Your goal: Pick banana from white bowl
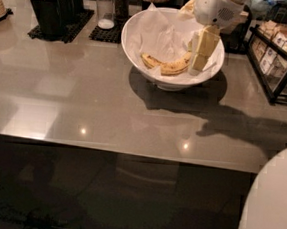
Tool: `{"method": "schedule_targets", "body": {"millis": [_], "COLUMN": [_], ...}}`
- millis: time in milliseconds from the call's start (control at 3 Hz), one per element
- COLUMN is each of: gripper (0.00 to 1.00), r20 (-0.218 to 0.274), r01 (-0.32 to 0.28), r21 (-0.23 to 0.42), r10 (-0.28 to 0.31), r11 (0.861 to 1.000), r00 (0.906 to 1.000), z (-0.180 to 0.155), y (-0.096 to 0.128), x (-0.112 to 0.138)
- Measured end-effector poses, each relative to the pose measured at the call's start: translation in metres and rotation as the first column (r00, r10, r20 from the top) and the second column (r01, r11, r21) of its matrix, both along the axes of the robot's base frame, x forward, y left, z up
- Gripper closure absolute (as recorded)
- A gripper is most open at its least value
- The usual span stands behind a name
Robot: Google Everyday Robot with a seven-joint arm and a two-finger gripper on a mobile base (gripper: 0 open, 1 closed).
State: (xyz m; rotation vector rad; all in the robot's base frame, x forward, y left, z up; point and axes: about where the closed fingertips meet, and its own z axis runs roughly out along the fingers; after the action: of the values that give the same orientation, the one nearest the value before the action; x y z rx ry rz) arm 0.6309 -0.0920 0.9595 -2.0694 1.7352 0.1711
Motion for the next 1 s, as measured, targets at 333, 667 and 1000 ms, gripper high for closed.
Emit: {"method": "schedule_targets", "body": {"millis": [333,667,1000], "gripper": [0.0,0.0,0.0], "r20": [0.012,0.004,0.034], "r01": [0.009,-0.043,-0.035], "r21": [0.071,0.092,0.104], "r10": [-0.009,0.043,0.032], "r11": [0.997,0.995,0.994], "r00": [0.9999,0.9991,0.9989], "z": [-0.009,-0.013,-0.007], "y": [-0.007,-0.004,-0.002], "x": [0.002,0.031,0.039]}}
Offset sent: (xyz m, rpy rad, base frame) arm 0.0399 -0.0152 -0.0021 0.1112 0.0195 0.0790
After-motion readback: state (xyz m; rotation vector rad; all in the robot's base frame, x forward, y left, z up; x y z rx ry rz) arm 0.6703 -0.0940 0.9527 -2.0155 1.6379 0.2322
